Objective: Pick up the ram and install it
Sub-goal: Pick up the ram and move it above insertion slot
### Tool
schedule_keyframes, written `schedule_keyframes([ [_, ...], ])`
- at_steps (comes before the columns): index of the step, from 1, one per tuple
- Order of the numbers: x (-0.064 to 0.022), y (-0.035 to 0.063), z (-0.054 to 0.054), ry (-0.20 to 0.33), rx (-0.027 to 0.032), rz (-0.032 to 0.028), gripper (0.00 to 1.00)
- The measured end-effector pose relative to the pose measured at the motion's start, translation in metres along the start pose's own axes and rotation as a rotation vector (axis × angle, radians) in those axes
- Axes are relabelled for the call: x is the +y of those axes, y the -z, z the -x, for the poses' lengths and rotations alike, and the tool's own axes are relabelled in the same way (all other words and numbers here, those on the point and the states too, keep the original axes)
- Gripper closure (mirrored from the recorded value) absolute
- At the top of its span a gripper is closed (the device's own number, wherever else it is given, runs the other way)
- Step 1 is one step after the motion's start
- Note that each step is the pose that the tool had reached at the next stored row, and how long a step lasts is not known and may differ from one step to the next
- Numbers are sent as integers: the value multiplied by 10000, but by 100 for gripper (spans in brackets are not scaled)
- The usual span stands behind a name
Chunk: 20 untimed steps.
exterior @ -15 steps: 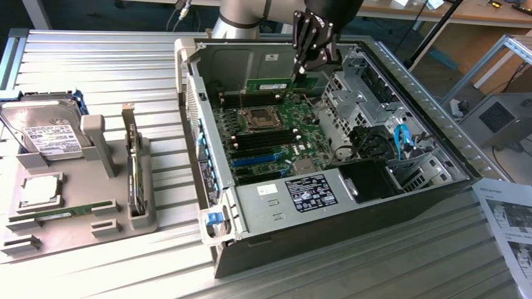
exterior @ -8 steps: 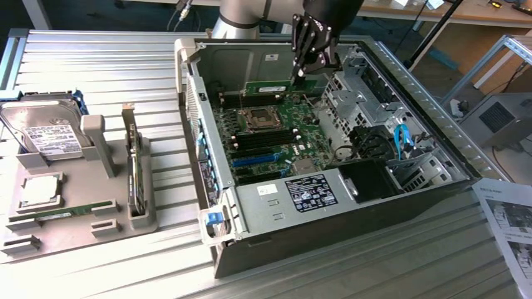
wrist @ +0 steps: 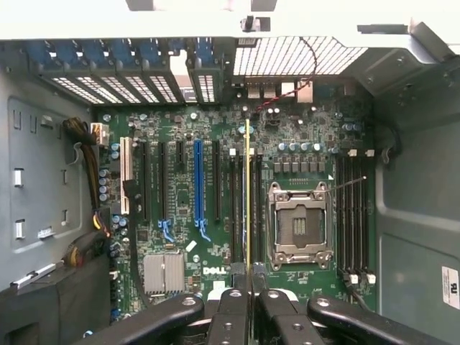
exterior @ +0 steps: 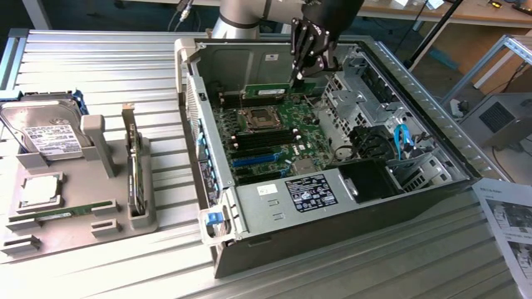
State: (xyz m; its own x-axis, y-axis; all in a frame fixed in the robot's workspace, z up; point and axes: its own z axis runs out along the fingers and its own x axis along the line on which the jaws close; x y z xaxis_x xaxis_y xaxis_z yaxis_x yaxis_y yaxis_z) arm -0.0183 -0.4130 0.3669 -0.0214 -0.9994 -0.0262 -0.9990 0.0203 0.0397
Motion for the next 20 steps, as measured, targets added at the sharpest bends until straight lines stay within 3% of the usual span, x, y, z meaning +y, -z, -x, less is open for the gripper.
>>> schedule_keyframes([
  [7, -5, -138, -3, -6, -1, 1, 88],
  [20, -10, -258, -6, -13, 1, 1, 88],
])
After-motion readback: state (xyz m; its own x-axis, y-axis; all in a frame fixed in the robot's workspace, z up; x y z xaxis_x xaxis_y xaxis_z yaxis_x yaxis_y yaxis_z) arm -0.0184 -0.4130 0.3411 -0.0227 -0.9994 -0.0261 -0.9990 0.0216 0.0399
